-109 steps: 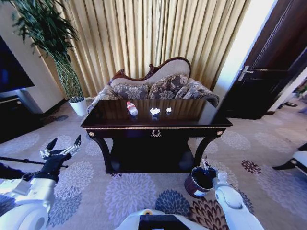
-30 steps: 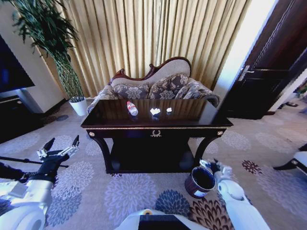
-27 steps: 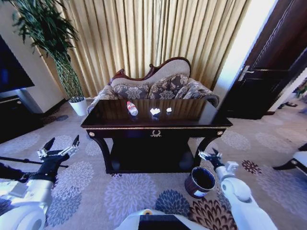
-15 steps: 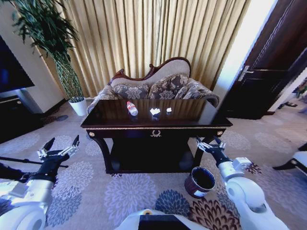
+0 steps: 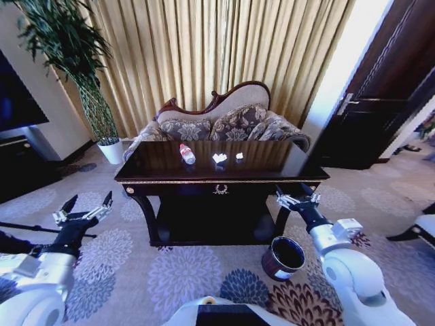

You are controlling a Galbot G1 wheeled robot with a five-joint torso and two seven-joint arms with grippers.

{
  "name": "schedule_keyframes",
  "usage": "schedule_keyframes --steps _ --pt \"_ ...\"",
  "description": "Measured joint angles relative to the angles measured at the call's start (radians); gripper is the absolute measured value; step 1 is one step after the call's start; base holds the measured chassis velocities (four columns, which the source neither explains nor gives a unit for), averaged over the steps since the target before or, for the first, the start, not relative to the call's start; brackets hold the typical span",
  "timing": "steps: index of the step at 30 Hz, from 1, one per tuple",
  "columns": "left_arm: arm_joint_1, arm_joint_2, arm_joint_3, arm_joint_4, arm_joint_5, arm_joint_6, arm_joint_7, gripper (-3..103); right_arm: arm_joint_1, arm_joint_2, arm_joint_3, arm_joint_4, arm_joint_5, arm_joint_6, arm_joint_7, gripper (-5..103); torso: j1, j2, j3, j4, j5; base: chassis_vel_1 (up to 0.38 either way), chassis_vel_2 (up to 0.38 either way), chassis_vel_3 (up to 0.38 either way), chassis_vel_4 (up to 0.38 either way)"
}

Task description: Move to the front of the table and place the trash on the table into the trash bin.

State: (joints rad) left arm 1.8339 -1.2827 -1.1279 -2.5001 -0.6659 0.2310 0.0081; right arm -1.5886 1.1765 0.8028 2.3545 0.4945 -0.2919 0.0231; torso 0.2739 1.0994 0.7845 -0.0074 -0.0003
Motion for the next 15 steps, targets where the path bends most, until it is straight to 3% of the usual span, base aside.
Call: schedule_keyframes --steps 15 --pt "0.002 -0.004 -0.003 0.000 0.002 -0.002 0.001 100 -0.004 0.002 -0.005 0.009 -0.002 0.000 -0.001 100 0.000 0.000 0.000 0.0000 0.0000 -0.099 0.095 0.097 -0.094"
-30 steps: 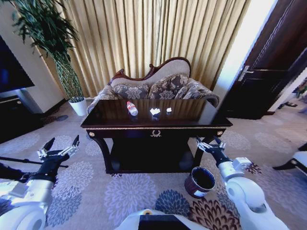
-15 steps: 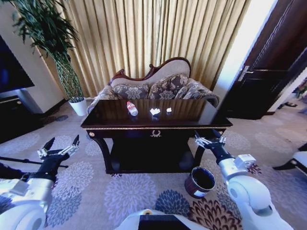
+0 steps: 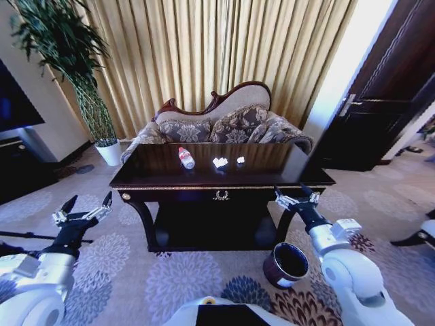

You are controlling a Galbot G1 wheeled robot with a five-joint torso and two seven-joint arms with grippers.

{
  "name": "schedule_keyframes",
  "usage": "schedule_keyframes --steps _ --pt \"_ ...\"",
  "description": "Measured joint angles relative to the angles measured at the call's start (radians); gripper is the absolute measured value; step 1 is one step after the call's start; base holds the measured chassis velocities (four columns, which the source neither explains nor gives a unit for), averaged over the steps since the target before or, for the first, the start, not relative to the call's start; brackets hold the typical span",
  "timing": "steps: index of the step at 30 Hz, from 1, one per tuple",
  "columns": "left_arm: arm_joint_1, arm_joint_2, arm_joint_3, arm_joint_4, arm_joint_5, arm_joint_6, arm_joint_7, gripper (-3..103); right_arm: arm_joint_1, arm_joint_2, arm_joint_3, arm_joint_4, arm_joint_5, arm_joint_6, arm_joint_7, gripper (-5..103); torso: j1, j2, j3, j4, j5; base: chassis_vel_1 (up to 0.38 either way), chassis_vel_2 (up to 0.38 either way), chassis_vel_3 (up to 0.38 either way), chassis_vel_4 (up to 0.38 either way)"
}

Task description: Move to the front of the table and place the trash on the table into the trash bin.

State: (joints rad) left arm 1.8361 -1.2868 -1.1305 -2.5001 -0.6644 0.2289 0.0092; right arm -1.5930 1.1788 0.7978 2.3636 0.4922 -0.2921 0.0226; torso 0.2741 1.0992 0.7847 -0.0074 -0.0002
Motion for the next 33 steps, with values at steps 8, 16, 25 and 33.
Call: schedule_keyframes --steps 8,16,25,33 --pt "0.005 -0.005 0.002 0.000 0.001 -0.001 0.003 100 -0.001 -0.001 -0.009 0.004 -0.005 0.000 0.000 100 0.000 0.000 0.000 0.0000 0.0000 -0.116 0.119 0.113 -0.109" --pt "0.004 -0.007 0.004 0.000 0.001 -0.003 0.004 100 0.002 -0.004 -0.014 0.005 -0.005 -0.001 -0.001 100 0.000 0.000 0.000 0.0000 0.0000 -0.101 0.097 0.098 -0.100" --pt "0.003 -0.015 0.021 0.000 0.009 -0.005 0.004 100 0.026 -0.029 -0.052 0.000 -0.045 0.003 -0.008 100 0.000 0.000 0.000 -0.0001 0.0001 -0.057 0.063 0.047 -0.056" --pt "0.015 -0.028 0.020 0.000 0.029 -0.021 0.005 100 0.165 -0.150 -0.092 -0.056 0.175 -0.150 -0.018 100 0.000 0.000 0.000 0.0001 0.0001 0.000 0.000 0.000 0.000"
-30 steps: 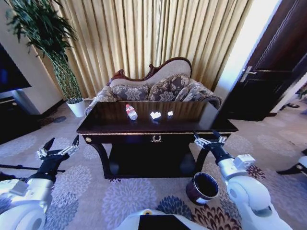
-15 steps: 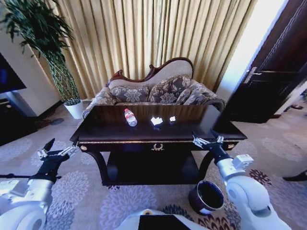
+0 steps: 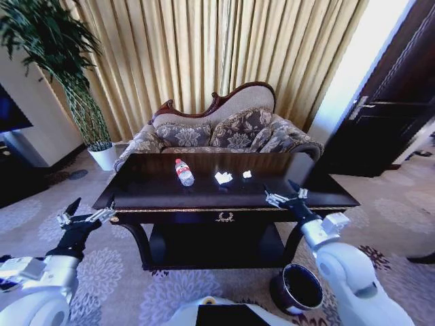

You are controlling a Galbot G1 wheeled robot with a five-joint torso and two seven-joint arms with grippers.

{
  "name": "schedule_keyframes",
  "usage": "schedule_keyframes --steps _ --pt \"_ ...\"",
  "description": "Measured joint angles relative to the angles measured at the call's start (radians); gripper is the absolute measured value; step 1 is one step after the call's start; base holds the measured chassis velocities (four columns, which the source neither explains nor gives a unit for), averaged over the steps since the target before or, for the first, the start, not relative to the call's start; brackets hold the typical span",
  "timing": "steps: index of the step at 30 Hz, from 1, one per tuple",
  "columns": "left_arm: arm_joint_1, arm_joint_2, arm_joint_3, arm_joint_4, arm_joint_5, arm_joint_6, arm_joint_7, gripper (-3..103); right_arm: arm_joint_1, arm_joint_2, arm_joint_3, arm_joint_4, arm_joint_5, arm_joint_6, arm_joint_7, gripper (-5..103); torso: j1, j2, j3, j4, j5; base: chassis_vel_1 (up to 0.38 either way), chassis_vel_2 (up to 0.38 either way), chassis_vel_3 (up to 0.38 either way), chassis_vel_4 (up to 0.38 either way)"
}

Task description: Move to the front of the table and place the trash on the table into the trash bin.

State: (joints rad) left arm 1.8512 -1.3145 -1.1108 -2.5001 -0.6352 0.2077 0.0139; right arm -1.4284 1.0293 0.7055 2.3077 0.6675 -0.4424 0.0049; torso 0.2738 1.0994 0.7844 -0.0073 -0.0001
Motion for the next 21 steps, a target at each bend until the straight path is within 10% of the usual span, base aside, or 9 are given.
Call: schedule_keyframes --steps 10,21 --pt "-0.004 -0.015 -0.020 0.000 -0.002 0.000 -0.001 100 0.252 -0.119 -0.174 -0.162 0.119 -0.133 0.094 100 0.000 0.000 0.000 -0.0002 -0.0001 0.000 0.000 0.000 0.000" --pt "0.020 -0.026 -0.047 0.000 -0.002 0.000 0.007 100 0.512 -0.080 -0.390 -0.306 0.093 -0.168 0.185 100 0.000 0.000 0.000 0.0000 -0.0002 0.000 0.000 0.000 0.000"
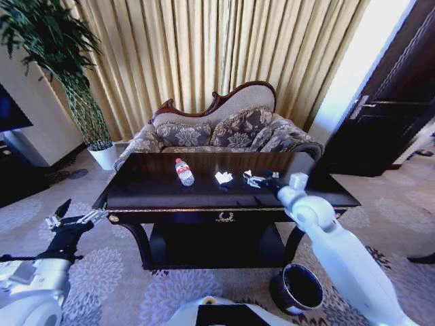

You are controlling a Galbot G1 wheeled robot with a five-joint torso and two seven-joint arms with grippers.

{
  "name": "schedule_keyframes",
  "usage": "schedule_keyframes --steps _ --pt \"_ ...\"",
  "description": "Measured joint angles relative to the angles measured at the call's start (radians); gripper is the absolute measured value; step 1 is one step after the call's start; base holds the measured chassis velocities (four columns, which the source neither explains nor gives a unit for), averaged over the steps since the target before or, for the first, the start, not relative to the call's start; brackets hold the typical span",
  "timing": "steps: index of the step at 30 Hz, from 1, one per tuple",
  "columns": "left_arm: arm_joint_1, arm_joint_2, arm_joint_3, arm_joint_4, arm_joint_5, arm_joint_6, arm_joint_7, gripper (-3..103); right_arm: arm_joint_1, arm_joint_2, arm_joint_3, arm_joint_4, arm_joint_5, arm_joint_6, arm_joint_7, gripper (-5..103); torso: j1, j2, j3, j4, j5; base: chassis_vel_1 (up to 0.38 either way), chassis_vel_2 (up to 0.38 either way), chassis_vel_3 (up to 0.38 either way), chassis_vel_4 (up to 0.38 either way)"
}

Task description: Move to the front of the table and place the trash on the table into the trash bin.

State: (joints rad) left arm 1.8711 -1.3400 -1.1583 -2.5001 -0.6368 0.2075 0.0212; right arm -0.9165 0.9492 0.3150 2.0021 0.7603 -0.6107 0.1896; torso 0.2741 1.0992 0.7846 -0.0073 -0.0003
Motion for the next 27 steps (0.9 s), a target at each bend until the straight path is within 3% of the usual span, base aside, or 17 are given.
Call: schedule_keyframes --steps 12,24,27 --pt "-0.003 -0.028 -0.001 0.000 0.006 -0.002 0.002 100 0.102 0.031 -0.105 -0.155 -0.037 0.002 0.041 100 0.000 0.000 0.000 0.0000 0.0001 0.000 0.000 0.000 0.000" --pt "-0.005 -0.030 0.001 0.000 0.017 -0.003 0.003 100 0.125 0.056 -0.145 -0.203 -0.058 0.008 0.046 102 0.000 0.000 0.000 -0.0001 0.0001 0.000 0.000 0.000 0.000" --pt "-0.004 -0.032 -0.006 0.000 0.017 -0.003 0.003 100 0.125 0.056 -0.148 -0.203 -0.059 0.017 0.057 93 0.000 0.000 0.000 -0.0001 0.0001 0.000 0.000 0.000 0.000"
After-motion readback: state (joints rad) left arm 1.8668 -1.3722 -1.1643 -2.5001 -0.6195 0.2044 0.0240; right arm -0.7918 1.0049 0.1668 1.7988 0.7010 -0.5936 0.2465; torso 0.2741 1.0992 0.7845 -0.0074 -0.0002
